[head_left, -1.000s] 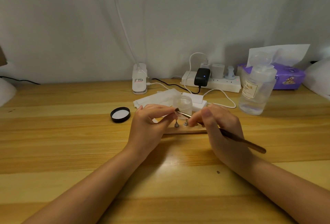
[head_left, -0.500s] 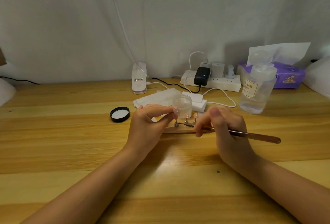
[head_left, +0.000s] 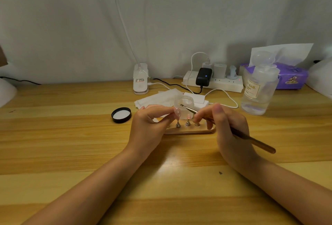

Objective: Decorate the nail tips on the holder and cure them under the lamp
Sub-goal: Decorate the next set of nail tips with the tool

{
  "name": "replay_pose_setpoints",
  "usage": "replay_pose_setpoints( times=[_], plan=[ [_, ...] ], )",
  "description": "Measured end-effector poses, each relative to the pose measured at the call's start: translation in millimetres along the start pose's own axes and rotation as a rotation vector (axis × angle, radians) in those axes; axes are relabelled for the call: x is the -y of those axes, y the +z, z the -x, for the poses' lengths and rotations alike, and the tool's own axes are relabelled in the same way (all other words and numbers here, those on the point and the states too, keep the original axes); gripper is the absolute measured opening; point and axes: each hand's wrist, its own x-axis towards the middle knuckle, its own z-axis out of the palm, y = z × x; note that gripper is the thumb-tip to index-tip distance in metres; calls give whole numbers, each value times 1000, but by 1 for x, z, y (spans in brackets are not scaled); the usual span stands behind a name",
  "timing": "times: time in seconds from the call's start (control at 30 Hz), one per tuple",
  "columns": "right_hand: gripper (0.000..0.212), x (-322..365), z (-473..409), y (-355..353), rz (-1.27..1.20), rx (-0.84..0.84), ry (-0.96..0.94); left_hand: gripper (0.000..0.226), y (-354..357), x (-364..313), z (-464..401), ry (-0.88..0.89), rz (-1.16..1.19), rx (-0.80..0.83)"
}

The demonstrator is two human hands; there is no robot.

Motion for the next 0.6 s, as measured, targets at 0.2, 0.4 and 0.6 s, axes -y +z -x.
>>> replay_pose_setpoints(
  times=[0.2, 0.4, 0.6],
  plan=[
    [43, -1, 1, 1, -80, 30, 57, 25, 1, 2, 0, 7, 32, 7],
    [42, -2, 0, 0, -101, -3, 24, 27, 1, 0, 0, 1, 27, 12],
    [45, -2, 1, 0, -87, 49, 42, 28, 1, 0, 1, 5, 18, 5]
  ],
)
